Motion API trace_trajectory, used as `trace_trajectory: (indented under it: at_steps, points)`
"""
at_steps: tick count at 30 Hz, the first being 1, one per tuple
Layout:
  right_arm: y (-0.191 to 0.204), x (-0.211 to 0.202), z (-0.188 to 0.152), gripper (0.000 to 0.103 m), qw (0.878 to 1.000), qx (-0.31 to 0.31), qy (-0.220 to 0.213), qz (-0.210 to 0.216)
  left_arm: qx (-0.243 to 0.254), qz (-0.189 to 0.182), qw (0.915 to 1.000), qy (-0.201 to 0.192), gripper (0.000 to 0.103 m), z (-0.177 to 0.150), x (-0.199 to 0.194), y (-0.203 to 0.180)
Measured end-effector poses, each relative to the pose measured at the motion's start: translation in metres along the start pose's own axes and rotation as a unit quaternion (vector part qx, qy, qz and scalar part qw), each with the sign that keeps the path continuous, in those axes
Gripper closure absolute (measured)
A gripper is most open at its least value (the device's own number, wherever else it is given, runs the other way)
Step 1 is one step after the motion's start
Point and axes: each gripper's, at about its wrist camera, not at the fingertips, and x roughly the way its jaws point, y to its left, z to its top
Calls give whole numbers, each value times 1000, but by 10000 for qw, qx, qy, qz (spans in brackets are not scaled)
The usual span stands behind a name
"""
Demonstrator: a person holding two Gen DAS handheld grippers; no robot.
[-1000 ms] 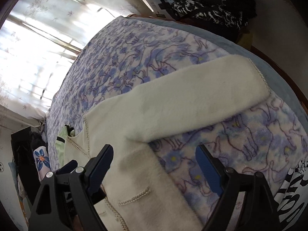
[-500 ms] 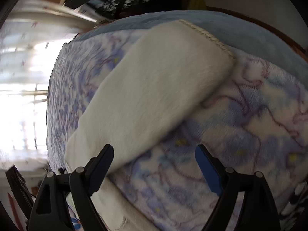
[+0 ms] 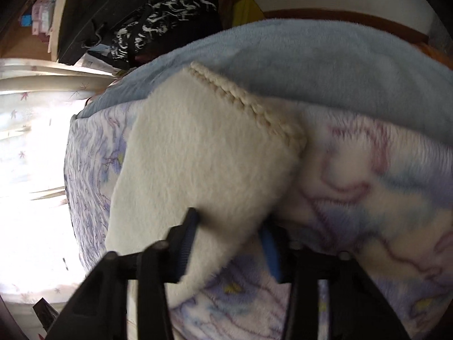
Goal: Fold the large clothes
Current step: 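Fold the held sleeve across the cardigan front and open the right gripper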
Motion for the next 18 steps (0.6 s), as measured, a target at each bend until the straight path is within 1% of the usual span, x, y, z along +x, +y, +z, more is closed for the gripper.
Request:
trace_trajectory:
  at_steps: [4,5,6,8,12,16,18]
  points:
    - [7,0,4,83,9997,-253,-69,-5,-148,54,9999,-12,13,-9,6,13]
    - [11,0,5,88,9994,-328,-93,-6,-192,59,9998,0,13,-12,9,18]
    - [14,-2,6,90,9991,-408,-123,-4,-227,67,9997,27,13,-15,11,22]
    - [23,-8,3,92,9979,-600,-238,-5,-267,101,9996,68,13,-21,17,31]
    - [40,-28,-8,94,9938,-949,-546,215,-187,119,9997,123,13,-29,25,45]
    - [73,-55,-28,95,9839,-1424,-925,560,-247,-119,9996,61,13,-32,19,67]
    - [95,-68,-44,95,9759,-1747,-1081,737,-339,-229,9992,-10,13,-33,8,85]
